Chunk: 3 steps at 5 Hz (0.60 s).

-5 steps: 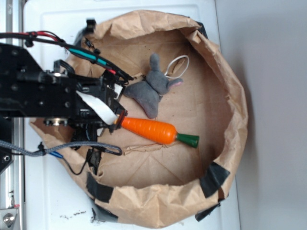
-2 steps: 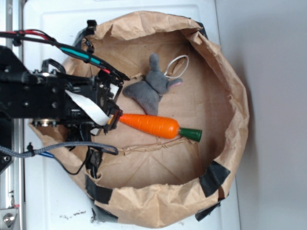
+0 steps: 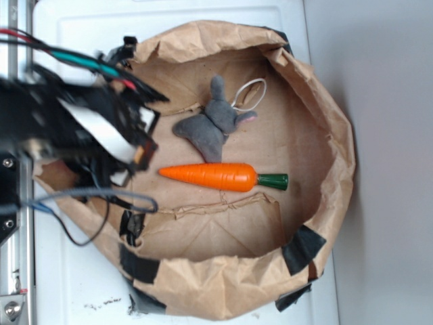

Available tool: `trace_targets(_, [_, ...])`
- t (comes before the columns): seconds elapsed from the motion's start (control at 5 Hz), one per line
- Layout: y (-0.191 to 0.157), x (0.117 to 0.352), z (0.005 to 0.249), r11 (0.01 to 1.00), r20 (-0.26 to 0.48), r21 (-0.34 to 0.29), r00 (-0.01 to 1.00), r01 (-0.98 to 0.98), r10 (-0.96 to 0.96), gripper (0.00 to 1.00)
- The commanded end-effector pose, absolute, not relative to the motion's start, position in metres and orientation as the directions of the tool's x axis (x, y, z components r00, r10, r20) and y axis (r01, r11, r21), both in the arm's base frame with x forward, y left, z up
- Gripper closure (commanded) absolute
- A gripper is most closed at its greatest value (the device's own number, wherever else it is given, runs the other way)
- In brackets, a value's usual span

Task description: Grab the wood chip.

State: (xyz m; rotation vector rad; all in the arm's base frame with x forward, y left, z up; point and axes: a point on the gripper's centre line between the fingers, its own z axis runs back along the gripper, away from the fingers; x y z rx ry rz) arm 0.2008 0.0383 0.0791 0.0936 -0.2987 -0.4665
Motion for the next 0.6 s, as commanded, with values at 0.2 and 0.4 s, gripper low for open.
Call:
trace_targets(0.2, [0.051, 0.201, 0.162, 0.914, 0.354, 0.049, 0.848, 0.403, -0.393, 1.00])
trace_targets(0.4, [0.052, 0.207, 0.151, 0.922, 0.313, 0.098, 0.868, 0.375, -0.386, 1.00])
